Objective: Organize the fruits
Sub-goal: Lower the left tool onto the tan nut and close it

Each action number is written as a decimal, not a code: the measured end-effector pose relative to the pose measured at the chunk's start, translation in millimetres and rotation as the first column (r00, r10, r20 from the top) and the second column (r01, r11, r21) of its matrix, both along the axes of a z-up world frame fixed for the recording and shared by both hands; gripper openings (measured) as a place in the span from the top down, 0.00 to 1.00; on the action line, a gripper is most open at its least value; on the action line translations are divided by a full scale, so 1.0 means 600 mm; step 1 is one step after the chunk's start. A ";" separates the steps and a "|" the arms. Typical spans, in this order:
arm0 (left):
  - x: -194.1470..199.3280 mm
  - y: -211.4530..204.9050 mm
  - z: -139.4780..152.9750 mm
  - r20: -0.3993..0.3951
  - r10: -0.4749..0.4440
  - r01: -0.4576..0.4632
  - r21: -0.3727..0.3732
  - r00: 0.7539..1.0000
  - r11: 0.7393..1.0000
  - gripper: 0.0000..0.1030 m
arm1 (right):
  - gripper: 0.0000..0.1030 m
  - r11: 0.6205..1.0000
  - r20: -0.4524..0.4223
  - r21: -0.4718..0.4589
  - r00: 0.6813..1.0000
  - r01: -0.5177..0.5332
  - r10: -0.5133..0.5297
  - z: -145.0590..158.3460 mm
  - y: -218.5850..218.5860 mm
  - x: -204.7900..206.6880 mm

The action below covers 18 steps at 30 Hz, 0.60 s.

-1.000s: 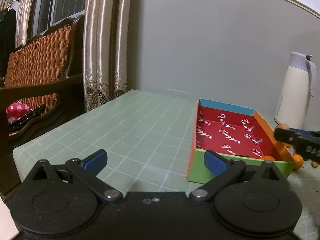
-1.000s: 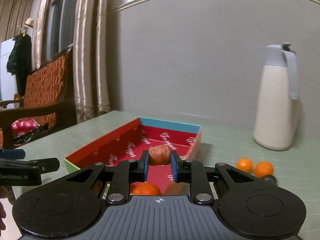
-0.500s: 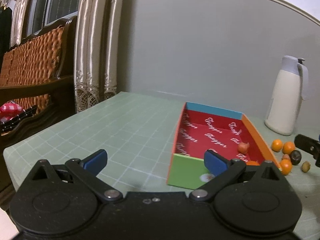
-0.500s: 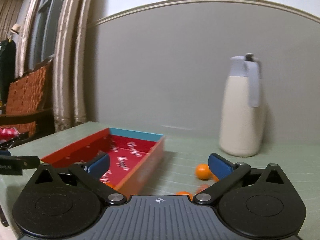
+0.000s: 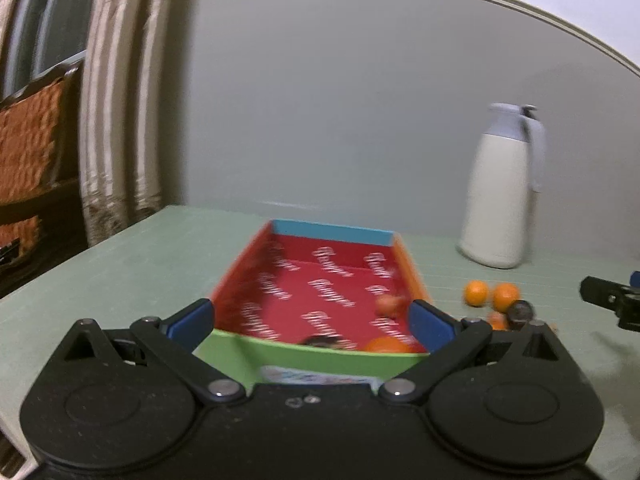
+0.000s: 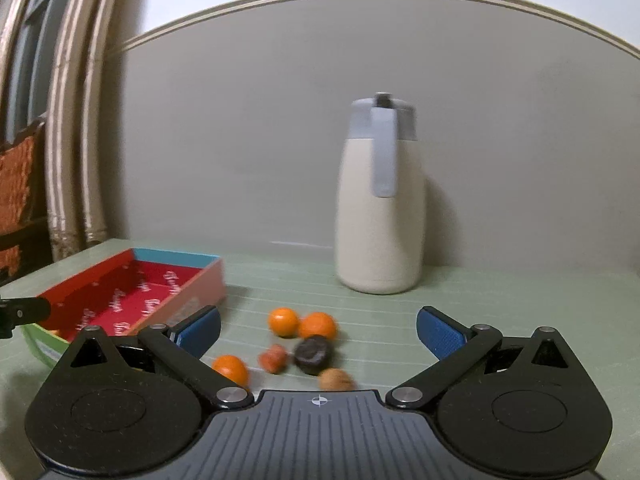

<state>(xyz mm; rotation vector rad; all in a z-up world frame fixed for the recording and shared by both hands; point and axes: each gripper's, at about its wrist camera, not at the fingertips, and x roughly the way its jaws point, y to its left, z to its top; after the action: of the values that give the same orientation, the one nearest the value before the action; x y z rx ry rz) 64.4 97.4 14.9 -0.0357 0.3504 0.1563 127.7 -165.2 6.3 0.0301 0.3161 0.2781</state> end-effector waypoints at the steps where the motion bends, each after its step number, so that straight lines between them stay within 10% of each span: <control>1: 0.002 -0.010 0.000 0.003 -0.013 0.013 0.006 1.000 1.000 0.06 | 0.00 1.000 -0.001 -0.004 1.000 0.005 -0.005 0.000 -0.007 -0.001; 18: 0.038 -0.172 -0.025 -0.022 -0.217 0.218 0.064 0.976 0.974 0.07 | 0.00 0.993 -0.006 -0.019 0.993 0.116 -0.116 0.002 -0.123 -0.015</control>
<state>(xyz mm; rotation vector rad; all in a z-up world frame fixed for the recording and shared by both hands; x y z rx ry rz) 87.2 -6.0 -0.1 0.0693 0.3619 -0.0487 118.7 -239.3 7.6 0.0314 0.3227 0.1599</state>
